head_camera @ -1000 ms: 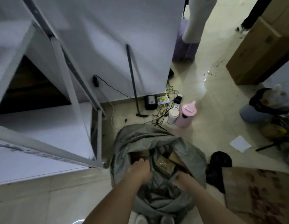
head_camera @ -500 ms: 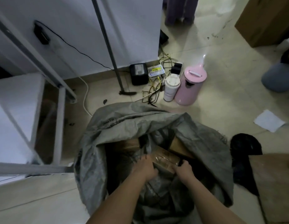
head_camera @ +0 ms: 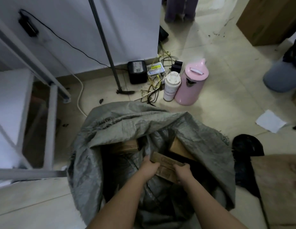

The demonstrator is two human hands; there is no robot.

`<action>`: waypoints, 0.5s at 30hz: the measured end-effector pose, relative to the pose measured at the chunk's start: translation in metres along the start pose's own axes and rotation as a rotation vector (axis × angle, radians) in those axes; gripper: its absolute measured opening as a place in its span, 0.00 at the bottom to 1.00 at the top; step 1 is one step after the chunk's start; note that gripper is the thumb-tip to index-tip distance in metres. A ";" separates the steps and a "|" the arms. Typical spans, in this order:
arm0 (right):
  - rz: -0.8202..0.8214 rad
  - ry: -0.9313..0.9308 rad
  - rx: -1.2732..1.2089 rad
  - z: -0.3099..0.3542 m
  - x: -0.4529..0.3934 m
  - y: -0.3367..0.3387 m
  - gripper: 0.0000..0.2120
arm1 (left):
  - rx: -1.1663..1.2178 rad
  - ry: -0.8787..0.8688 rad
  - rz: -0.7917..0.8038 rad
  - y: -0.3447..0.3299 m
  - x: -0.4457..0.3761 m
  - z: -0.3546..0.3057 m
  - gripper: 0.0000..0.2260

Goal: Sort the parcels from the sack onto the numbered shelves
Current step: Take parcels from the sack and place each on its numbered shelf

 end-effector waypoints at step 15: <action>-0.084 0.140 -0.293 0.017 0.401 0.094 0.11 | 0.257 0.051 -0.156 0.098 0.328 -0.203 0.25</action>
Point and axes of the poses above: each hand's wrist, its own x-axis away from the middle knuckle, its own y-axis out of the back of the hand, z = x × y, the point moved 2 cm from there along -x, towards the middle knuckle, and after that the axes turned 13 degrees about -y, right-handed, at the moved point
